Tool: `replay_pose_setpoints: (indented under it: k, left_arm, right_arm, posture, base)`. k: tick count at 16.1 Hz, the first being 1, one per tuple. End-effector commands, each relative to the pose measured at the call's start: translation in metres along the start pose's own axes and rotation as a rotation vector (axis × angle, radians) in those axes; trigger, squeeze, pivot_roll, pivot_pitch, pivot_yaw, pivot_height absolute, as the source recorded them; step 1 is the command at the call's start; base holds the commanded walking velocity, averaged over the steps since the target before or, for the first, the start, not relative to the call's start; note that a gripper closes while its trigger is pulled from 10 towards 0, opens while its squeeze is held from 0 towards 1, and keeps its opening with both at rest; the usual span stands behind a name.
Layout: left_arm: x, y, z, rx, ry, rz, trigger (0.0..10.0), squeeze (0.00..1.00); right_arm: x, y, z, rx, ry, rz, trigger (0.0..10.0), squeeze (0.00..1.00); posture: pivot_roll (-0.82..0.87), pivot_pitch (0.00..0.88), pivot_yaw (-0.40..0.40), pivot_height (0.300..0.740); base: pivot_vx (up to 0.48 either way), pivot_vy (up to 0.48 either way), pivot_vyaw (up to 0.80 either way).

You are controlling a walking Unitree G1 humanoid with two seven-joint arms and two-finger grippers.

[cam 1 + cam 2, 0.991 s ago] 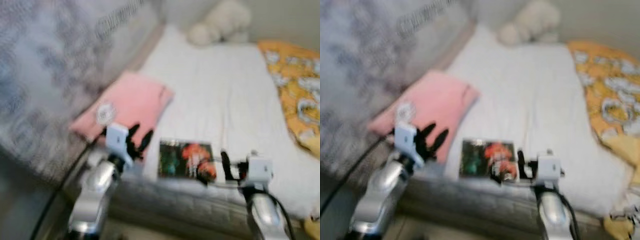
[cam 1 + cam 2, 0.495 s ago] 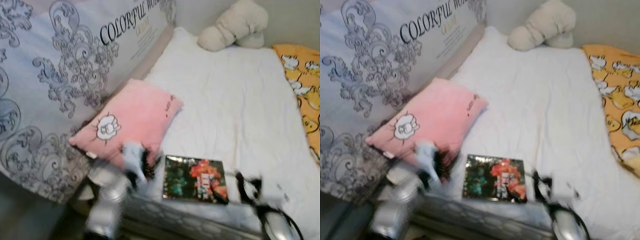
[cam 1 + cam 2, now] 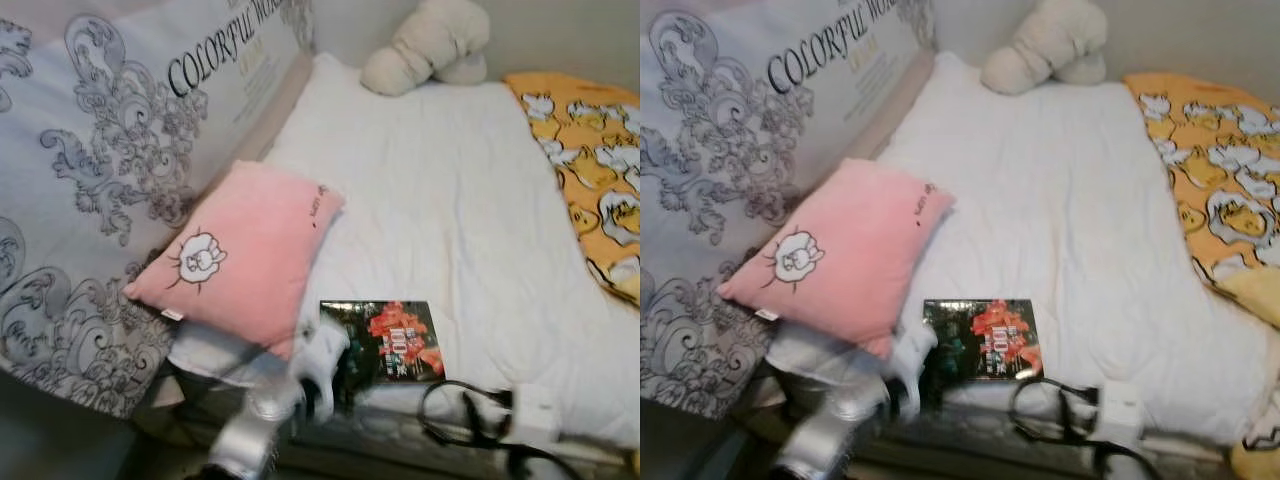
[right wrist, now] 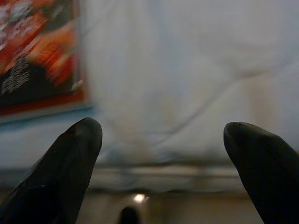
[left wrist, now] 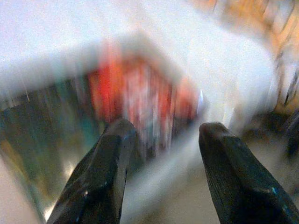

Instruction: Clean up the room

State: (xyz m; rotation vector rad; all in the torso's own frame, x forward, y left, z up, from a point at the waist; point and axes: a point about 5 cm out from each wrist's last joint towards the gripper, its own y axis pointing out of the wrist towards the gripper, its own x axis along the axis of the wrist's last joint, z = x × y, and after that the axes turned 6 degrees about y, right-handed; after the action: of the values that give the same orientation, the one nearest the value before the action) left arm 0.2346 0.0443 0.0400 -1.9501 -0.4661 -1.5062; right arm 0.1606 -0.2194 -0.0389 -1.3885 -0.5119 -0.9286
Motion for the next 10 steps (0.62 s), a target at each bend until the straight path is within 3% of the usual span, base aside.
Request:
replay_pose_setpoints:
  k: [1,4,6,10]
  left_arm:
    - [0.022,-0.016,0.002,-0.005,0.023,-0.089,10.0,0.0]
    - [0.018,-0.053,-0.006,-0.005,0.039,-0.048,10.0,0.0]
    - [0.02,-0.068,-0.011,0.024,0.034,-0.047,10.0,0.0]
    - [0.022,-0.083,-0.013,0.089,0.016,-0.025,10.0,0.0]
  right_arm:
    - [0.001,0.006,0.01,0.04,0.024,0.014,10.0,0.0]
    - [-0.01,0.014,0.027,0.101,0.035,0.079,10.0,0.0]
    - [-0.011,0.021,0.047,0.189,0.033,0.101,10.0,0.0]
    - [-0.015,0.03,0.076,0.285,0.025,0.154,10.0,0.0]
  posture:
    - [0.07,0.046,-0.031,0.74]
    - [0.14,0.073,-0.043,0.74]
    - [0.18,0.076,-0.06,0.74]
    - [0.24,0.07,-0.094,0.74]
  base:
    - [0.0,0.0,0.0]
    - [0.0,0.0,0.0]
    - [0.0,0.0,0.0]
    - [0.0,0.0,0.0]
